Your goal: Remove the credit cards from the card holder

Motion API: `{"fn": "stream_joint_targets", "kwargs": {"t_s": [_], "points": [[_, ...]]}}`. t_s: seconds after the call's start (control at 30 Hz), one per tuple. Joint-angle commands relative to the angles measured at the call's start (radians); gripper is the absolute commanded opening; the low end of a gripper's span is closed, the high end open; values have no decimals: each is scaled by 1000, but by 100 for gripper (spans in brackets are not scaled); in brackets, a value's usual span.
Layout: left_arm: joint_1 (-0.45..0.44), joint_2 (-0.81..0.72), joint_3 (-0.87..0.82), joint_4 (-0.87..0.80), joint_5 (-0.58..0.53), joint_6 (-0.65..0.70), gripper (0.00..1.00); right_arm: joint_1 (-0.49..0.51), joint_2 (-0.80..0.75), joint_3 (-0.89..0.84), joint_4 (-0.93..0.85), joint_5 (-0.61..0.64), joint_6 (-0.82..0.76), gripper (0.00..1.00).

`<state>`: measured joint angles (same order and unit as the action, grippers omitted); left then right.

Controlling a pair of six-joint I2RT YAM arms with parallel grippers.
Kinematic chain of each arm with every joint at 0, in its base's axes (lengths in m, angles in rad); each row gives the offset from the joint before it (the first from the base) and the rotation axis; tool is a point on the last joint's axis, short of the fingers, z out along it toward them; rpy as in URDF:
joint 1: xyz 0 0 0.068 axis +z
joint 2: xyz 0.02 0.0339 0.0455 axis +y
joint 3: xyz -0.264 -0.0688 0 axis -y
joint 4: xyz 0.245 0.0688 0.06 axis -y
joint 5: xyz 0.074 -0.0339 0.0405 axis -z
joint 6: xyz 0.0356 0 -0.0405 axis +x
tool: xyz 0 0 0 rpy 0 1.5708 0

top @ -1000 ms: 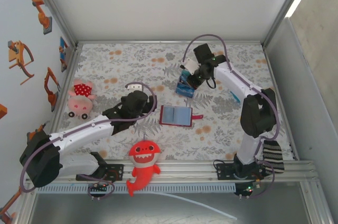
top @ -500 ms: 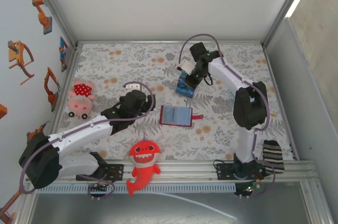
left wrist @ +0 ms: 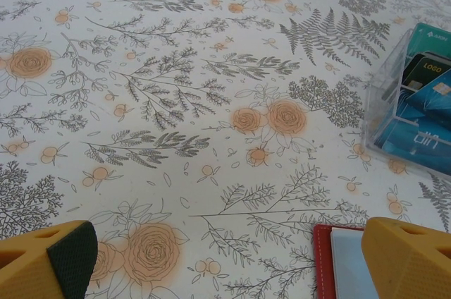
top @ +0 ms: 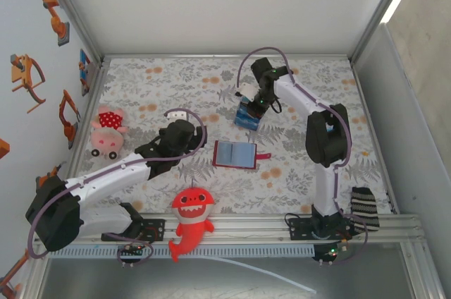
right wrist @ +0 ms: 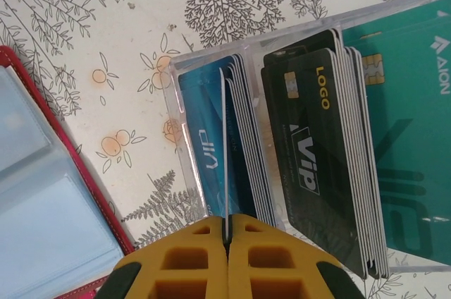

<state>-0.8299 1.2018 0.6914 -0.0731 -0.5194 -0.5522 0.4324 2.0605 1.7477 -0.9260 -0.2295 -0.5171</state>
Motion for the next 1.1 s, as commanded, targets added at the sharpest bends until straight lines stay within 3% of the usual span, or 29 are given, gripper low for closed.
{"fn": "stream_joint_targets", "kwargs": {"t_s": [0.0,0.13,0.43,0.7,1.07], "points": [[5,8,9,16,10,15,97,-7,15,16,-31,-21,-15,0],[8,7,8,15,11,15,97,-7,21,18,-36,-19,-14,0],[10,6,11,17,16,16,97,-7,6,24,-42,-16,-2,17],[12,4,9,24,19,17,97,-7,-25,21,-30,-18,34,19],[22,-14,-12,32,-23,-16,97,-4,-197,-112,110,-43,286,43]]}}
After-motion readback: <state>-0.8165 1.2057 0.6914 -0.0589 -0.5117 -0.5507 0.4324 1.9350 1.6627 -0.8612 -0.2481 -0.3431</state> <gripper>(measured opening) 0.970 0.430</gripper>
